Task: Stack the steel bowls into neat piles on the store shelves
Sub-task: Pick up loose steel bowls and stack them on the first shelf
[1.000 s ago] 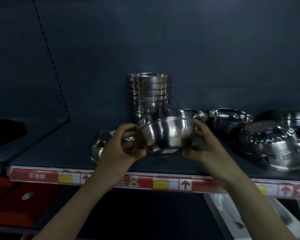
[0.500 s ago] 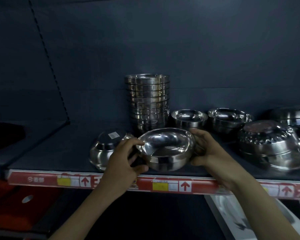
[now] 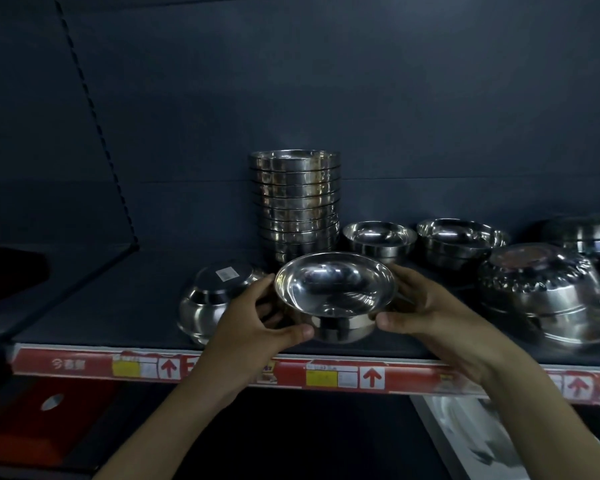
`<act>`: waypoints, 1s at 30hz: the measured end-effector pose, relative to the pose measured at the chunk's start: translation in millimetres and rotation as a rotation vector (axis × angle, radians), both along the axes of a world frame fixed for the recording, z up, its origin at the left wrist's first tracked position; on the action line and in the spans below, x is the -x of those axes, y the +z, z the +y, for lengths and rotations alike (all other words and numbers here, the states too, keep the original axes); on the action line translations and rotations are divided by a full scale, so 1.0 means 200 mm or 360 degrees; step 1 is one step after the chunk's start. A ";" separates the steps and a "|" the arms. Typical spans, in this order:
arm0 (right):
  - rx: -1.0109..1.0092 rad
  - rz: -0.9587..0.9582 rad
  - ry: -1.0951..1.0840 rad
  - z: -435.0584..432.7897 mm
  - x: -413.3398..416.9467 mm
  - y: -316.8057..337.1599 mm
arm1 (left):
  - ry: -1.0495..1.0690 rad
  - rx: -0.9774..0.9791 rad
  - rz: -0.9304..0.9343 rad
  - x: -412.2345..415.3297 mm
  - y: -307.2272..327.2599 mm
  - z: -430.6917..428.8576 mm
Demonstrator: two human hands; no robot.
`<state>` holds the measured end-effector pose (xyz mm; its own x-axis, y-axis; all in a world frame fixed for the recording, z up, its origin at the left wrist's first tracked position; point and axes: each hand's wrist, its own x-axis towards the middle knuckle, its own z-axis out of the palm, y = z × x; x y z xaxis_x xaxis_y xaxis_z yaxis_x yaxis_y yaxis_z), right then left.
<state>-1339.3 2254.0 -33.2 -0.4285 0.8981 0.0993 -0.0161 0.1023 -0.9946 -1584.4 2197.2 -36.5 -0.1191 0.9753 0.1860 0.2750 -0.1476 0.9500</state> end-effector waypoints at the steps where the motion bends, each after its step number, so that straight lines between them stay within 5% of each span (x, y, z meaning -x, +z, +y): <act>1: -0.0021 -0.0007 -0.0016 0.00 0.00 0.02 | 0.0006 -0.0012 0.0001 0.01 0.02 0.00; 17: -0.0588 0.0328 -0.0303 0.09 0.24 0.63 | -0.0228 -0.0681 -0.0141 0.18 0.66 0.18; 23: -0.0634 0.0433 -0.0339 0.36 0.41 0.81 | -0.0272 -0.0686 -0.0152 0.27 0.86 0.42; 30: -0.0592 0.0064 -0.0358 0.57 0.50 0.84 | -0.0137 -0.0519 -0.0057 0.33 0.87 0.66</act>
<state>-1439.3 2368.5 135.6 -0.2153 0.8687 0.4462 0.0096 0.4587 -0.8885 -1650.1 2329.5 138.3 -0.0510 0.8719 0.4869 0.2158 -0.4664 0.8578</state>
